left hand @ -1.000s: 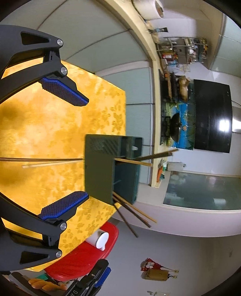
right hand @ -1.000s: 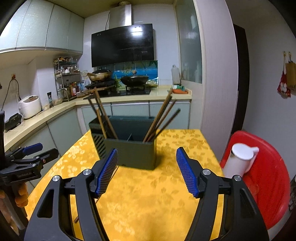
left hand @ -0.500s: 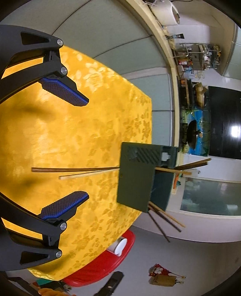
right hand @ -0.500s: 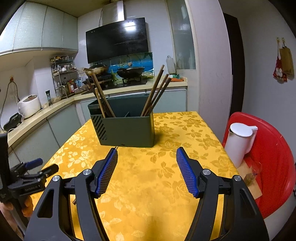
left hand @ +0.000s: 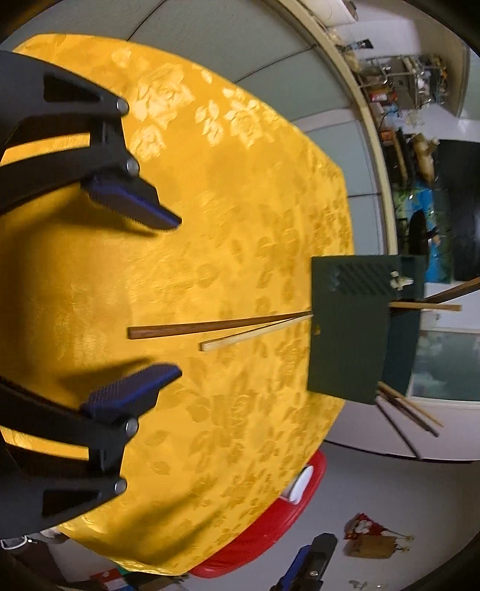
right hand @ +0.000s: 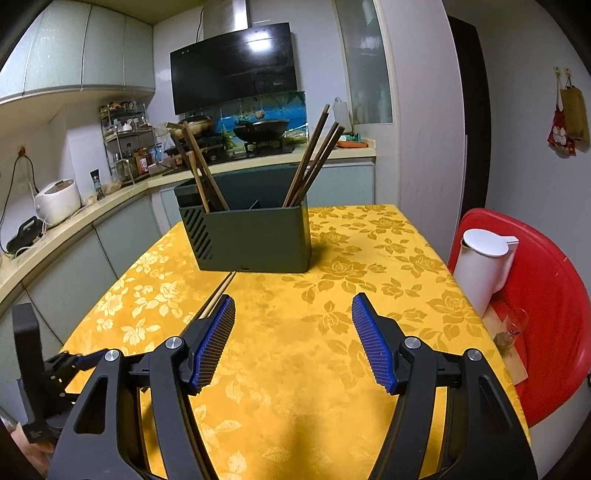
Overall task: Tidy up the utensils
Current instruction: 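Withdraw both open tools toward the last two chopsticks on the cloth, then lower both open tools over the dark and light chopsticks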
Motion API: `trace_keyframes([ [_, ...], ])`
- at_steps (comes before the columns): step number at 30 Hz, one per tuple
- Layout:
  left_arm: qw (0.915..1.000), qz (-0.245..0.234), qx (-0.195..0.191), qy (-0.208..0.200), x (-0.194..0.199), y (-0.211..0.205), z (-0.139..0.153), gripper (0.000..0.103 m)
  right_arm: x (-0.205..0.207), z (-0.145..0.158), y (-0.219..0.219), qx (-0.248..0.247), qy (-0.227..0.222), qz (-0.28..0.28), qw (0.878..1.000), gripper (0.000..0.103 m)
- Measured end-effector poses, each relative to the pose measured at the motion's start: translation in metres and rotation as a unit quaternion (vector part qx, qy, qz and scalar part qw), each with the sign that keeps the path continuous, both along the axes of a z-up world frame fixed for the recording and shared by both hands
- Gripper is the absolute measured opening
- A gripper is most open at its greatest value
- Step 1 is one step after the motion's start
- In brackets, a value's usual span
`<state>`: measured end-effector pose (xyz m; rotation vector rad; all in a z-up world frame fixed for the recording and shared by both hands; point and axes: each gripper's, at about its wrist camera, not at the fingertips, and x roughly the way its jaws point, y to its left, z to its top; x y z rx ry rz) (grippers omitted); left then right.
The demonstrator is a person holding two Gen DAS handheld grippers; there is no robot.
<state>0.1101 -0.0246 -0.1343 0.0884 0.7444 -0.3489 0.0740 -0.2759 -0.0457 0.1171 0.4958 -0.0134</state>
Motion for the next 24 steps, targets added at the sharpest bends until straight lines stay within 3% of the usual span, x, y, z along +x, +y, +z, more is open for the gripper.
trace_keyframes([
  [4, 0.9998, -0.009, -0.001, 0.016, 0.004, -0.001, -0.009, 0.059, 0.004, -0.008, 0.006, -0.003, 0.011, 0.006, 1.000, 0.064],
  [8, 0.9998, -0.014, 0.013, 0.004, 0.004, -0.004, -0.010, 0.050, 0.009, -0.020, 0.013, -0.005, 0.028, 0.014, 1.000, 0.064],
  [12, 0.9997, 0.001, 0.025, 0.002, 0.011, 0.003, -0.010, 0.033, 0.013, -0.031, 0.024, -0.013, 0.043, 0.026, 0.999, 0.064],
  [16, 0.9997, 0.013, 0.018, 0.008, 0.018, 0.014, -0.008, 0.030, 0.021, -0.042, 0.036, -0.022, 0.060, 0.044, 0.997, 0.064],
  [24, 0.9983, 0.010, -0.041, 0.039, 0.028, 0.035, -0.006, 0.027, 0.054, -0.067, 0.080, -0.043, 0.107, 0.124, 0.986, 0.064],
])
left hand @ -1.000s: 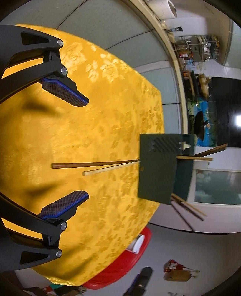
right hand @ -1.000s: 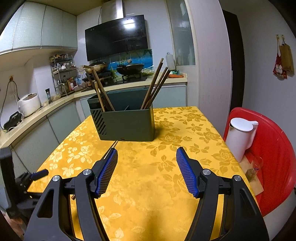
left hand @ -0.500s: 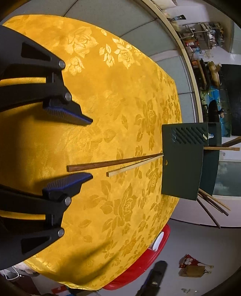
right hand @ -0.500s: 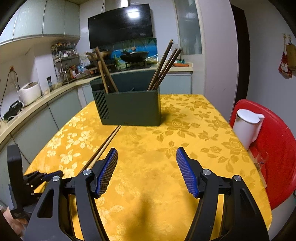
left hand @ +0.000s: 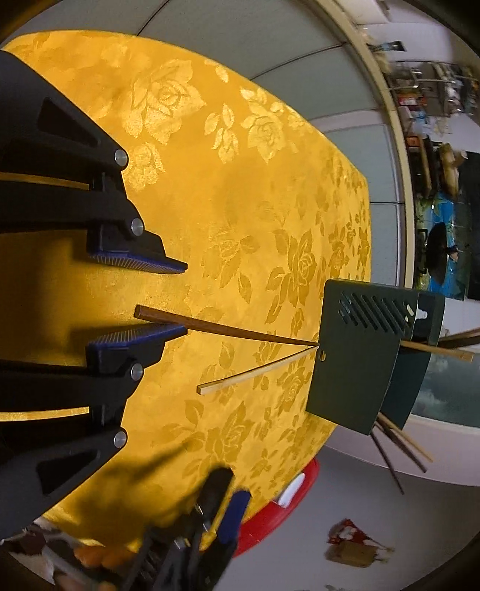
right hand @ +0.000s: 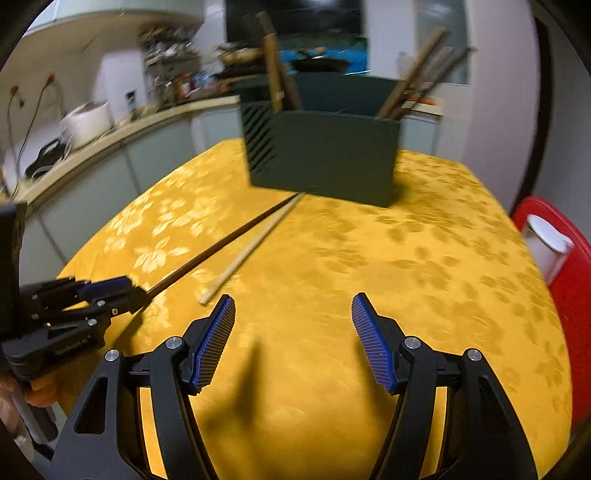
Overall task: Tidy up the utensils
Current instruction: 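Lower both open tools over the dark and light chopsticks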
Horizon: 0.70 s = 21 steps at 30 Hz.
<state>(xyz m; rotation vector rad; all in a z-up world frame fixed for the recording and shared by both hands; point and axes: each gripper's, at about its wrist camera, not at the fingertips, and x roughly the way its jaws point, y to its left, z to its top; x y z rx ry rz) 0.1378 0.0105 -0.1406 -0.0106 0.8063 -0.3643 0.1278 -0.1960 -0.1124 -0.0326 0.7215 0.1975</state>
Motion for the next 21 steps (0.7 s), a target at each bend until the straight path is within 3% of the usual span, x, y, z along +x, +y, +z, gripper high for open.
trace_keyframes([
  [5, 0.9999, 0.003, -0.011, 0.006, 0.000, 0.005, 0.000, 0.024, 0.019, -0.008, 0.022, -0.009, 0.015, 0.029, 0.999, 0.064],
  [10, 0.9999, 0.004, -0.009, 0.003, -0.002, 0.004, 0.000, 0.024, 0.034, -0.015, 0.040, -0.007, 0.047, 0.067, 0.997, 0.054],
  [14, 1.0000, 0.004, -0.008, 0.002, -0.003, 0.004, 0.000, 0.024, 0.043, -0.021, 0.045, -0.018, 0.070, 0.069, 0.995, 0.044],
  [19, 1.0000, 0.003, -0.003, -0.003, -0.005, 0.002, 0.000, 0.024, 0.039, -0.020, 0.040, -0.031, 0.064, 0.054, 0.996, 0.029],
  [21, 1.0000, 0.002, 0.000, -0.005, -0.007, 0.001, 0.000, 0.024, 0.037, -0.020, 0.032, -0.033, 0.063, 0.038, 0.997, 0.028],
])
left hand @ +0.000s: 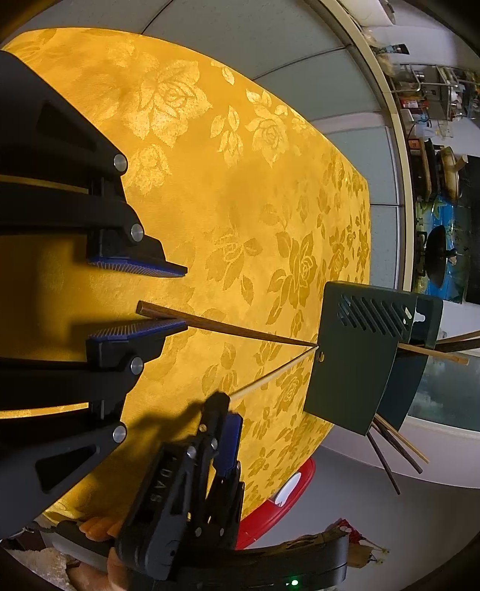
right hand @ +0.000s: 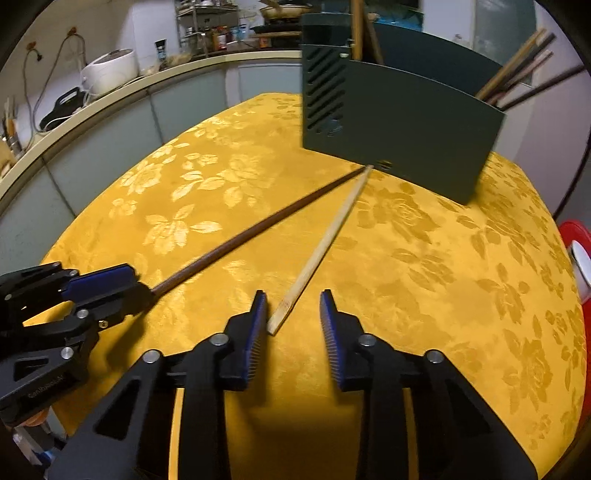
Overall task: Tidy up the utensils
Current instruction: 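Lower both open tools over the dark and light chopsticks, then grasp the dark chopstick with the left tool while the right grasps the light one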
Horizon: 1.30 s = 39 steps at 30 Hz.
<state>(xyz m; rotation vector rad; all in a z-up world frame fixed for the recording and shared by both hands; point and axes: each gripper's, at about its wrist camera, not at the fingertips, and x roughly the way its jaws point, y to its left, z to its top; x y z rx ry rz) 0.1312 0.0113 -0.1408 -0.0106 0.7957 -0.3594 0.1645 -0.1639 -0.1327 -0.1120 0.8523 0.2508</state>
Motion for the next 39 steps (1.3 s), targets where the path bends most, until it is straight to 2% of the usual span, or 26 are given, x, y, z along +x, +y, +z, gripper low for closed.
trace_keyframes([
  [7, 0.9999, -0.013, -0.005, -0.003, -0.004, -0.007, 0.000, 0.024, -0.008, -0.002, -0.027, 0.005, -0.006, -0.034, 0.999, 0.024],
  [15, 0.9995, -0.030, -0.005, -0.012, -0.010, -0.019, -0.001, 0.024, -0.009, -0.003, -0.023, 0.005, -0.013, -0.037, 0.999, 0.022],
  [21, 0.9993, -0.031, 0.005, -0.022, -0.014, -0.024, -0.002, 0.023, -0.012, -0.003, -0.018, 0.000, -0.019, -0.031, 0.999, 0.014],
  [23, 0.9992, -0.028, 0.012, -0.026, -0.015, -0.026, -0.003, 0.021, -0.012, -0.003, -0.019, 0.005, -0.017, -0.029, 0.999, 0.012],
  [27, 0.9990, -0.023, 0.022, -0.031, -0.015, -0.027, -0.004, 0.007, -0.011, -0.003, -0.021, 0.016, -0.014, -0.027, 0.999, 0.010],
  [34, 0.9993, -0.023, 0.017, -0.024, -0.014, -0.024, -0.002, 0.006, -0.014, -0.003, -0.028, 0.033, -0.016, -0.037, 0.999, 0.007],
  [39, 0.9990, -0.023, 0.024, -0.030, -0.019, -0.024, 0.004, 0.006, -0.031, 0.004, -0.041, 0.046, -0.025, -0.046, 0.998, 0.007],
])
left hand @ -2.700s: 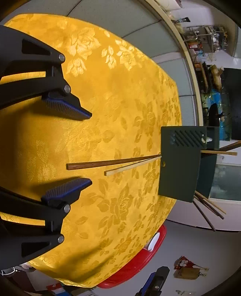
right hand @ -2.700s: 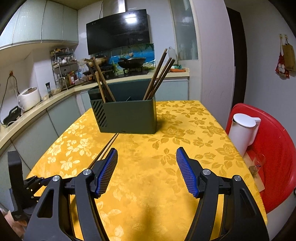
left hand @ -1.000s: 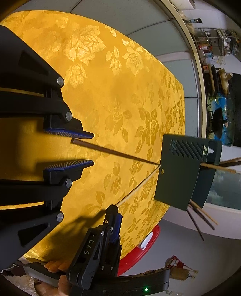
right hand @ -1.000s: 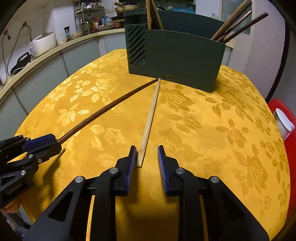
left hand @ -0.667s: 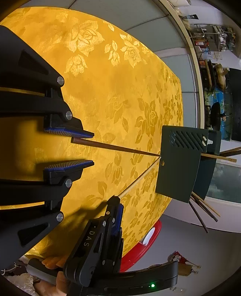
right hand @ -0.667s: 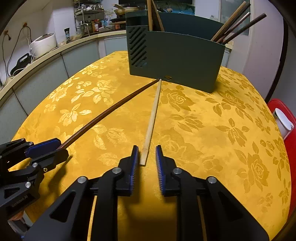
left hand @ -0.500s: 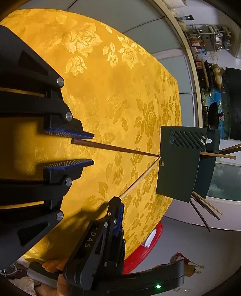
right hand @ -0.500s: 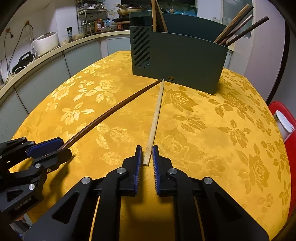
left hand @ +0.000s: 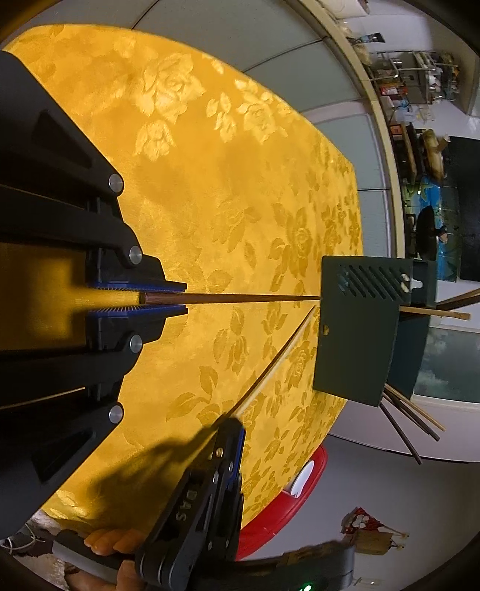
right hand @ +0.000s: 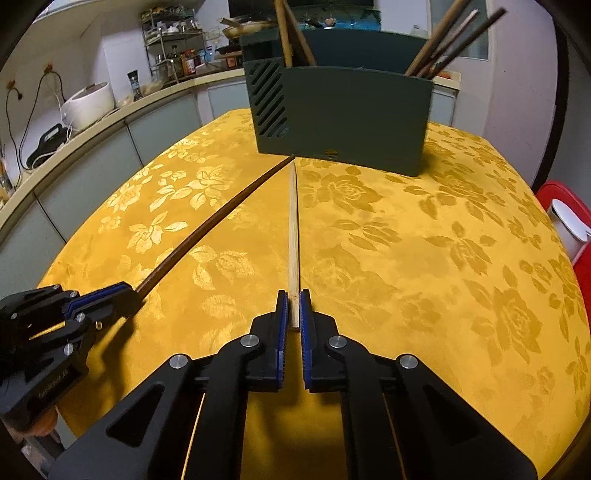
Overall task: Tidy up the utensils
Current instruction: 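Grasp the dark chopstick with the left tool while the right grasps the light one, then lift both held chopsticks and carry them over the green holder box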
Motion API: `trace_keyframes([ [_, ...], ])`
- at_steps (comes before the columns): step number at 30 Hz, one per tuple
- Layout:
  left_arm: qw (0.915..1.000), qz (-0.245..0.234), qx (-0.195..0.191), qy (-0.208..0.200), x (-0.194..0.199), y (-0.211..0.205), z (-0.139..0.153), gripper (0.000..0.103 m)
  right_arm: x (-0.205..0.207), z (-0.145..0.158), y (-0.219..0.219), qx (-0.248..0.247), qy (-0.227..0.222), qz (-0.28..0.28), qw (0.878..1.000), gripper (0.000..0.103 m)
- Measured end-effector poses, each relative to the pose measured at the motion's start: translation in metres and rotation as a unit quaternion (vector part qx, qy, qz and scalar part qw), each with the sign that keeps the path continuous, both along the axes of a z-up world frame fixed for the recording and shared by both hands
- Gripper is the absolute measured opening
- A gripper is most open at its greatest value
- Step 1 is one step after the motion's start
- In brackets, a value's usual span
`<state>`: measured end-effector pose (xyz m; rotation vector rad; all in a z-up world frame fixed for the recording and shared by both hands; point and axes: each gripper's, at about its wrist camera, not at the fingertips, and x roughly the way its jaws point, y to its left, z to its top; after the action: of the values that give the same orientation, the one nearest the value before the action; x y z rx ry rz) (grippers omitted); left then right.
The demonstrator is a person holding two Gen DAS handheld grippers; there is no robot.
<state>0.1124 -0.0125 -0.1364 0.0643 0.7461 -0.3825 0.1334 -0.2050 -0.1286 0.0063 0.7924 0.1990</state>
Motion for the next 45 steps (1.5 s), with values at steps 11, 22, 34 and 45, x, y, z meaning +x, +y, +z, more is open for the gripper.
trace_keyframes([
  [11, 0.9956, 0.010, -0.039, -0.085, -0.024, 0.017, 0.067, 0.006, -0.050, 0.062, -0.042, 0.030, -0.083, -0.021, 0.996, 0.007],
  [22, 0.9846, -0.004, -0.071, -0.160, -0.038, 0.021, 0.147, 0.006, -0.079, 0.123, -0.048, 0.041, -0.164, -0.010, 0.986, 0.007],
  [34, 0.9838, -0.026, -0.062, -0.166, -0.028, 0.005, 0.180, 0.006, -0.065, 0.152, -0.049, 0.049, -0.160, 0.007, 0.986, 0.007],
  [45, 0.9845, -0.035, -0.043, -0.166, -0.009, -0.011, 0.187, 0.006, -0.038, 0.148, -0.056, 0.050, -0.144, 0.000, 0.988, 0.007],
])
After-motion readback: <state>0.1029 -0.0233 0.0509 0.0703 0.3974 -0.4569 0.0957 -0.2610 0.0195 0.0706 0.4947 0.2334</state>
